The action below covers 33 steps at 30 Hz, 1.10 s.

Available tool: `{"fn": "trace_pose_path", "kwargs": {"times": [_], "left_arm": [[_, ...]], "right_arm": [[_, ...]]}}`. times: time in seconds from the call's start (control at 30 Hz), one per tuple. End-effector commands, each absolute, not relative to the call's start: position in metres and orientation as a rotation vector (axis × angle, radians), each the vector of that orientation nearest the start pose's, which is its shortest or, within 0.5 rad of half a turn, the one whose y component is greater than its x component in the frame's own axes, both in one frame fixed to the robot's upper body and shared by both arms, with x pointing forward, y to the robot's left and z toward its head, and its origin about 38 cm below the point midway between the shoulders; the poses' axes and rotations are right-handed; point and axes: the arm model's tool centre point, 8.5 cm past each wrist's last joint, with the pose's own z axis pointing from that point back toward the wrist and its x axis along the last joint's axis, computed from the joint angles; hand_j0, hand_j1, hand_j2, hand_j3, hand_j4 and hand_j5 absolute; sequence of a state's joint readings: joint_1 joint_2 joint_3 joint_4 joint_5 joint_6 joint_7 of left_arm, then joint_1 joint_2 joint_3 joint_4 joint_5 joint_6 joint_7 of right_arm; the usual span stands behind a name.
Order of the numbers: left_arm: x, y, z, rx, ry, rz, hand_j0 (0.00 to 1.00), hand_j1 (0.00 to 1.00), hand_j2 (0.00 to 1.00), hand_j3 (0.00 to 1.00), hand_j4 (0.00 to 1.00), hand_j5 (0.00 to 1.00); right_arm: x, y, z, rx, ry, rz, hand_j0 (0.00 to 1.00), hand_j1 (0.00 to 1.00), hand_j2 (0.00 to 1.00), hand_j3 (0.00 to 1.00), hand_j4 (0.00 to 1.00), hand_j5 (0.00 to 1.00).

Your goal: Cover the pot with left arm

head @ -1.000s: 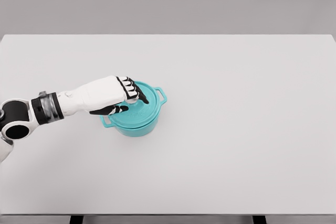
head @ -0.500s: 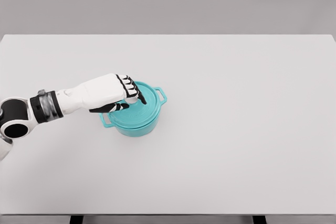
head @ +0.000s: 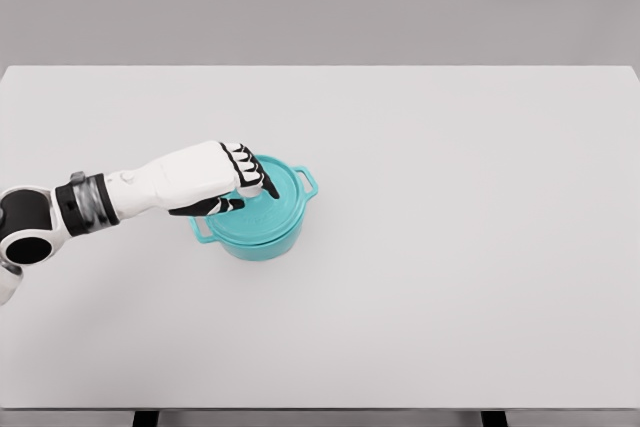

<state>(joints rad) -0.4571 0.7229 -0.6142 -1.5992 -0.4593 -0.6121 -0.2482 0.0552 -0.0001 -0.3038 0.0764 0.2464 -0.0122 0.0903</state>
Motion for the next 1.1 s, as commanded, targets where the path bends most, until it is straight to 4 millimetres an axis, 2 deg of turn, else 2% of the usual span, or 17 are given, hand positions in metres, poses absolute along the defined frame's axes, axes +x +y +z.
{"fn": "trace_pose_path", "kwargs": {"times": [0.0, 0.5, 0.7, 0.87, 1.0, 1.03, 1.07], "left_arm": [[0.387, 0.231, 0.182, -0.353, 2.426, 2.641, 0.66, 0.66, 0.66, 0.66, 0.66, 0.66], [0.386, 0.23, 0.19, -0.359, 2.419, 2.621, 0.69, 0.69, 0.69, 0.69, 0.69, 0.69], [0.385, 0.24, 0.198, -0.409, 2.402, 2.623, 0.69, 0.69, 0.69, 0.69, 0.69, 0.69], [0.382, 0.239, 0.208, -0.405, 2.409, 2.588, 0.69, 0.69, 0.69, 0.69, 0.69, 0.69], [0.385, 0.258, 0.223, -0.479, 2.418, 2.582, 0.69, 0.69, 0.69, 0.69, 0.69, 0.69], [0.386, 0.263, 0.228, -0.507, 2.416, 2.58, 0.72, 0.72, 0.72, 0.72, 0.72, 0.72], [0.389, 0.276, 0.239, -0.584, 2.409, 2.575, 0.86, 0.86, 0.86, 0.86, 0.86, 0.86]], "right_arm": [[-0.059, -0.256, -0.258, 0.022, 0.111, -0.068, 1.0, 1.0, 1.0, 1.0, 1.0, 1.0], [-0.059, -0.256, -0.258, 0.022, 0.111, -0.068, 1.0, 1.0, 1.0, 1.0, 1.0, 1.0], [-0.059, -0.256, -0.258, 0.022, 0.111, -0.068, 1.0, 1.0, 1.0, 1.0, 1.0, 1.0], [-0.059, -0.256, -0.258, 0.022, 0.111, -0.068, 1.0, 1.0, 1.0, 1.0, 1.0, 1.0], [-0.059, -0.256, -0.258, 0.022, 0.111, -0.068, 1.0, 1.0, 1.0, 1.0, 1.0, 1.0], [-0.059, -0.256, -0.258, 0.022, 0.111, -0.068, 1.0, 1.0, 1.0, 1.0, 1.0, 1.0], [-0.059, -0.256, -0.258, 0.022, 0.111, -0.068, 1.0, 1.0, 1.0, 1.0, 1.0, 1.0]]}}
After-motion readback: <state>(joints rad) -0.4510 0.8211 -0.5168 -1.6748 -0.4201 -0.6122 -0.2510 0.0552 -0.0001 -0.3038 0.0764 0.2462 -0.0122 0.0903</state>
